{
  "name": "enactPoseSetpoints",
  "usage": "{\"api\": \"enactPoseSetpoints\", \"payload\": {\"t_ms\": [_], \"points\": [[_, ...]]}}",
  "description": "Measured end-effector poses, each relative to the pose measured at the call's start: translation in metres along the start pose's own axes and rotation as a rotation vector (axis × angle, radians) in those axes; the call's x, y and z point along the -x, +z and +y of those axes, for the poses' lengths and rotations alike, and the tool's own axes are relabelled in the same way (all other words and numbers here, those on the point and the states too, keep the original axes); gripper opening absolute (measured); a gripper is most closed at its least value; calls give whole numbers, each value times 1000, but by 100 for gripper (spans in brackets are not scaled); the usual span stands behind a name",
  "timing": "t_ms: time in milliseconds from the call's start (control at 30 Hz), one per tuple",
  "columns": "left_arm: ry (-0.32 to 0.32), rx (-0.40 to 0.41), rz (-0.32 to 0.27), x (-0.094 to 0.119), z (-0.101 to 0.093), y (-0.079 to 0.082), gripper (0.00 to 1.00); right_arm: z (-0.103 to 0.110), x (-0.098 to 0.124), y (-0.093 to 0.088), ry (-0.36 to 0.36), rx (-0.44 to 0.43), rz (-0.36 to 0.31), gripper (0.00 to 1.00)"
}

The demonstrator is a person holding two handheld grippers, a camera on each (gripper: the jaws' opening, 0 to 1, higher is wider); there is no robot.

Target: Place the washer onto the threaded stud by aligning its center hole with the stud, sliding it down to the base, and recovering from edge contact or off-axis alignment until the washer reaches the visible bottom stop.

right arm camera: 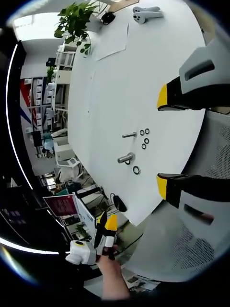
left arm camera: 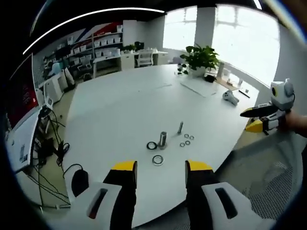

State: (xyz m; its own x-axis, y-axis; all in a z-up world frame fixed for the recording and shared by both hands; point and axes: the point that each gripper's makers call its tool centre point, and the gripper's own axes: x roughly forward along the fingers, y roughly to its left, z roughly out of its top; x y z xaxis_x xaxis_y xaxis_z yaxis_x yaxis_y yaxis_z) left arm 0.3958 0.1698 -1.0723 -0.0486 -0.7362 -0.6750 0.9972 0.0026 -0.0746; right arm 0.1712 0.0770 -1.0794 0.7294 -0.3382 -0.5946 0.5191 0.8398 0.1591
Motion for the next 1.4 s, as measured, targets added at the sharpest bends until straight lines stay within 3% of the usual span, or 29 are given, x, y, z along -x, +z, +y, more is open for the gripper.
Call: {"api": "enactPoseSetpoints", "payload": {"t_ms": [233, 433, 600, 800, 867, 967, 1200, 1400], "points": [[-46, -46, 98, -48, -3, -11, 38, -1, -1, 0, -2, 14, 5, 54], [-58, -146, 199, -72, 0, -20, 36, -1, -1, 0, 2, 17, 9, 54], [-86, -160, 294, -106, 4, -35, 43, -1, -2, -1, 4, 12, 8, 53], [-93, -206, 421, -126, 9, -56, 34, -2, -1, -2, 3, 19, 15, 53], [-76, -205, 412, -133, 11, -60, 35, -2, -1, -2, -1, 23, 14, 52], [-53, -205, 453, -143, 18, -70, 36, -4, 0, -1, -6, 16, 8, 52], [-43, -158, 464, -154, 20, -68, 36, -4, -1, -1, -8, 24, 8, 52], [-47, -182, 483, -159, 19, -69, 36, -4, -1, -1, -7, 30, 11, 52]]}}
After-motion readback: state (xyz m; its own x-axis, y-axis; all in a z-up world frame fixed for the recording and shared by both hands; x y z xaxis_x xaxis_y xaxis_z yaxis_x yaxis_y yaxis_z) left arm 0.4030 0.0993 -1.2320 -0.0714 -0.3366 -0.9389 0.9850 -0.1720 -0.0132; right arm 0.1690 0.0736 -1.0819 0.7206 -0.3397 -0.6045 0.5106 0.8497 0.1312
